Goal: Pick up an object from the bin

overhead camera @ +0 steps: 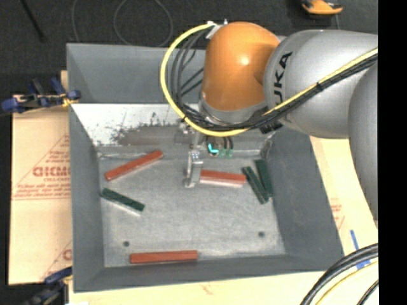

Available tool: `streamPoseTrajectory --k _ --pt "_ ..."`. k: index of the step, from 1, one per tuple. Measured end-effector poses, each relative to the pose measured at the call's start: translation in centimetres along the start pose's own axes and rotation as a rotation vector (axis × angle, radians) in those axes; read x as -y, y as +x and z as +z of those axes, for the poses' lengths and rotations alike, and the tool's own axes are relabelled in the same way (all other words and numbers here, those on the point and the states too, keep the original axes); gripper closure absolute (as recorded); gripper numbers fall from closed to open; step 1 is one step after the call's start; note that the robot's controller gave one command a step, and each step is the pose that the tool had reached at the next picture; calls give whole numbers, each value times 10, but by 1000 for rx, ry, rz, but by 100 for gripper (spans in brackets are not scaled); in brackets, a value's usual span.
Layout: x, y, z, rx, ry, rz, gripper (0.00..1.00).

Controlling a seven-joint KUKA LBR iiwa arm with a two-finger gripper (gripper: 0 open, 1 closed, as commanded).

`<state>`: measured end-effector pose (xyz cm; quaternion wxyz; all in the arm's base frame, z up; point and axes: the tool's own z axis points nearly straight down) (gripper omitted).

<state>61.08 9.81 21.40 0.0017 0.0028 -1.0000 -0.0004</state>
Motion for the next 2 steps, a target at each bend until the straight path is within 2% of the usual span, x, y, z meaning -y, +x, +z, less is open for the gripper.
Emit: streamPoseTrajectory --k 1,2 --pt "116 -42 146 -6 2 -35 0" --pt "134 -28 110 9 1 -4 0"
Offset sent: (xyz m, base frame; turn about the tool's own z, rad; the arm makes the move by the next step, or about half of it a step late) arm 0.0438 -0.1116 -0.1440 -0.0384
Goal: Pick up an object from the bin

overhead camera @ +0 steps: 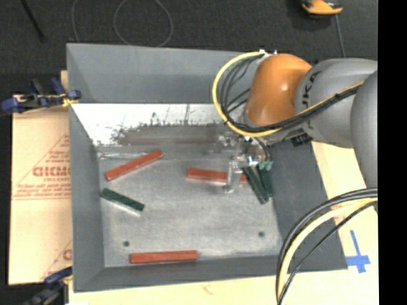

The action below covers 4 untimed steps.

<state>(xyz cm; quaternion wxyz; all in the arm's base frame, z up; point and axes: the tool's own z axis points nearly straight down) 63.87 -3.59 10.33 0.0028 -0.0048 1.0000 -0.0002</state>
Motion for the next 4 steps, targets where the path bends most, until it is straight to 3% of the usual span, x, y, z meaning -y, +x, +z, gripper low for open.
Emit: streamPoseTrajectory --k 1,2,3,4 --pt "3 6 -15 -1 -1 95 0" --pt "11 17 35 -5 -1 179 0" --pt "11 15 34 -2 -1 179 0" --pt "11 15 33 0 -1 179 100"
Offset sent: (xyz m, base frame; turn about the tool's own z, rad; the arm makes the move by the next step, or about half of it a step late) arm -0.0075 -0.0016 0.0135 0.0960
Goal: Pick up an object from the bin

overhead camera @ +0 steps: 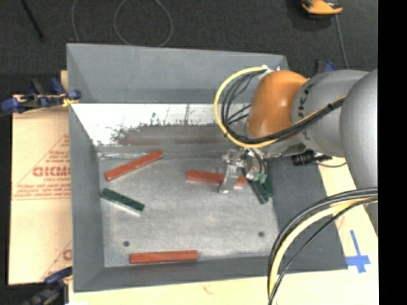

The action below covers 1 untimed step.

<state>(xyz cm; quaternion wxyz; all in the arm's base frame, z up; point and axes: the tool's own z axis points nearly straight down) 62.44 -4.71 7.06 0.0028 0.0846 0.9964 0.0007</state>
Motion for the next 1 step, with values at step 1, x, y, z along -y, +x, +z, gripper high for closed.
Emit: streamPoseTrajectory --k 1 --pt "0 -1 -4 0 0 0 100"
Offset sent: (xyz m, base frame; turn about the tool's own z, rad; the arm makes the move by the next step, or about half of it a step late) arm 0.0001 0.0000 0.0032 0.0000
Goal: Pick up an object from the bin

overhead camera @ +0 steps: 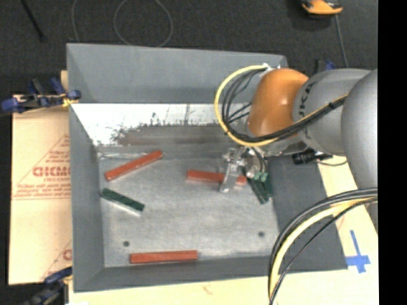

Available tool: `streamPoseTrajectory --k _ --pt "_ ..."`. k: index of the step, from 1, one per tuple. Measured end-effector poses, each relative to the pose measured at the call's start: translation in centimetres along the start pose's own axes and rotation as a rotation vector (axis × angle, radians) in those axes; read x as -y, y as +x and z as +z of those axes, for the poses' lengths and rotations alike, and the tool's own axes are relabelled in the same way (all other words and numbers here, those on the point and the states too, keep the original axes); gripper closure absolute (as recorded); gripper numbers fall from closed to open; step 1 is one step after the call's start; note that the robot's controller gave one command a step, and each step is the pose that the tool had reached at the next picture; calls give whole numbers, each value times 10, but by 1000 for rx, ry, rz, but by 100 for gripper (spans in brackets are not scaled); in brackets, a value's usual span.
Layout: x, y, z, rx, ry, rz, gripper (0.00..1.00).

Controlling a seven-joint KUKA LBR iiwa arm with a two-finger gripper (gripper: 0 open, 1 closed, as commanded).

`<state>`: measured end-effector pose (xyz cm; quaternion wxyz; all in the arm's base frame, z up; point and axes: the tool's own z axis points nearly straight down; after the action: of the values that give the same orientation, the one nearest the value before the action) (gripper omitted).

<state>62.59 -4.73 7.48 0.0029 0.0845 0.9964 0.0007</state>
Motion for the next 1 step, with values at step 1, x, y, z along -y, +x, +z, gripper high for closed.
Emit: streamPoseTrajectory --k 1 --pt "0 -1 -3 1 0 0 100"
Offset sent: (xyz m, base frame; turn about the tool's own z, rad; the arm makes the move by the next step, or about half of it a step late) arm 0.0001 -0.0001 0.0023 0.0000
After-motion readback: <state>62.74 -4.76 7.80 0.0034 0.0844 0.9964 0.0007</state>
